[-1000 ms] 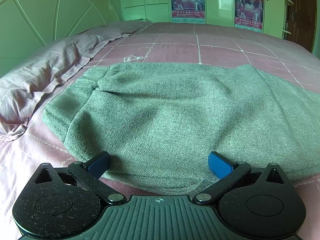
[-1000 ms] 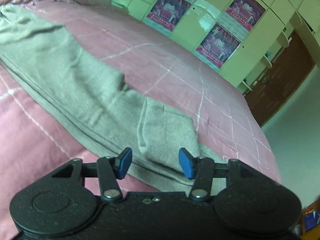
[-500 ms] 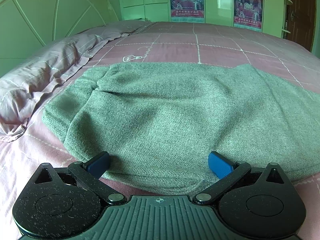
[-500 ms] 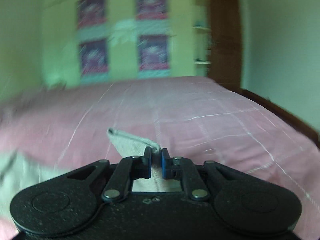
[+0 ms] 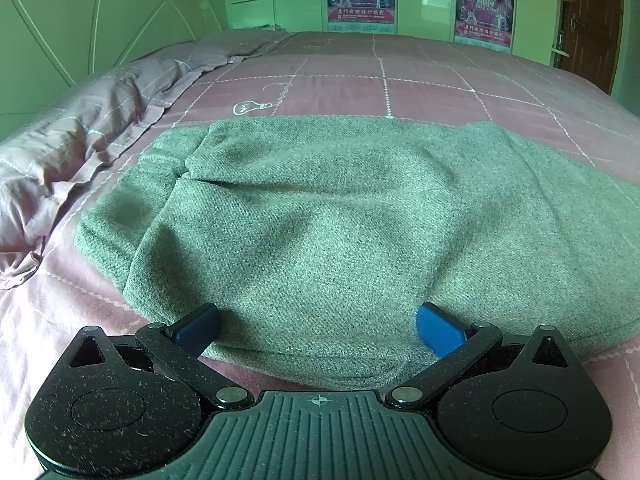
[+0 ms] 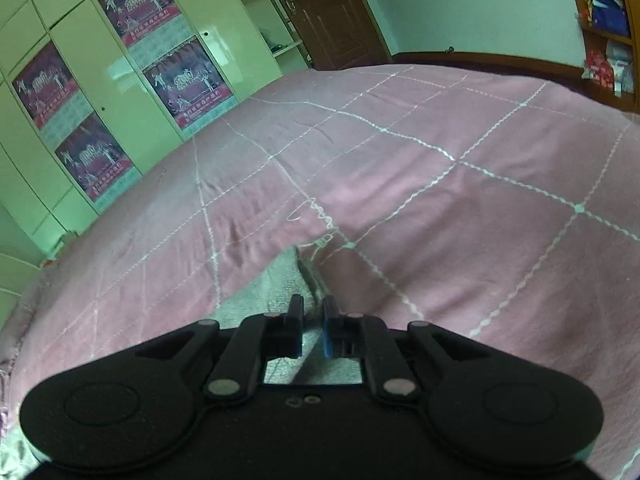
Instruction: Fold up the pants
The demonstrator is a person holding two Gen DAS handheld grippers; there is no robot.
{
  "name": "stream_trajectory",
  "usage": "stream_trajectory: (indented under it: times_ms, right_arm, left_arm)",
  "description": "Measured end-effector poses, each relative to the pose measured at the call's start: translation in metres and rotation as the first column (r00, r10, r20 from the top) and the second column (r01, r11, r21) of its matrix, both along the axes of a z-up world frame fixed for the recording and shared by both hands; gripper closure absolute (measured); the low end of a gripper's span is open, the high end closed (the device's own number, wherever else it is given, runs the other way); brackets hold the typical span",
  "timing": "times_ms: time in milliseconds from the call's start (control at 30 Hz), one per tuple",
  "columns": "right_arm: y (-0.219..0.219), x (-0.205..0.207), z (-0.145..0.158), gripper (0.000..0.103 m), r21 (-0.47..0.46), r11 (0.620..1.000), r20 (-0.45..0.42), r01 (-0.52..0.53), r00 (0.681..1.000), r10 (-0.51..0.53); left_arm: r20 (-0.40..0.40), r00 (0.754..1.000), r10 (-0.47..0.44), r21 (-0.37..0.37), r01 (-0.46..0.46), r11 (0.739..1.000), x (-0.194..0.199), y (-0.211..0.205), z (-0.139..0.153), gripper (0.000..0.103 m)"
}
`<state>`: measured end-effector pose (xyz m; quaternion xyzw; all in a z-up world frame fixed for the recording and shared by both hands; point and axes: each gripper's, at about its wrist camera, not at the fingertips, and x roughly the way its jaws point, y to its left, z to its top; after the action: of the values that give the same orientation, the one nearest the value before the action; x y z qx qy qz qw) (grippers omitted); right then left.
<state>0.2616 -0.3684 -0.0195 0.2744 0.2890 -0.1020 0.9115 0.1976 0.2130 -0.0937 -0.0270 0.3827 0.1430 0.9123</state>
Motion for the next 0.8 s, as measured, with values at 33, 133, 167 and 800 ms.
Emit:
stream_trajectory:
  times_ms: [33,133,167,800]
  right_arm:
    - [-0.001,0.001,-0.005,0.096,0.005,1.000,-0.024,-0.004,1.000,0.004]
    - [-0.021,-0.014,-0.018,0.089,0.113,0.992,-0.029,0.060,0.998,-0.057]
    - [-0.027,-0.029,-0.021,0.089,0.172,0.981,0.024,0.087,0.995,-0.092]
    - [-0.017,-0.021,-0.070,0.097,0.485,0.868,0.037,0.103,0.990,-0.138]
  left_arm:
    - [0.004,1.000,0.002,0.001,-0.002,1.000,-0.001,0.000,0.000,0.000]
    - [0.011,1.000,0.005,0.005,-0.005,1.000,-0.002,-0.002,-0.001,0.000]
    - [0.010,1.000,0.003,0.005,-0.003,1.000,-0.002,-0.002,0.000,0.000]
    - [0.008,1.000,-0.004,0.001,0.004,1.000,-0.002,0.000,-0.001,0.000]
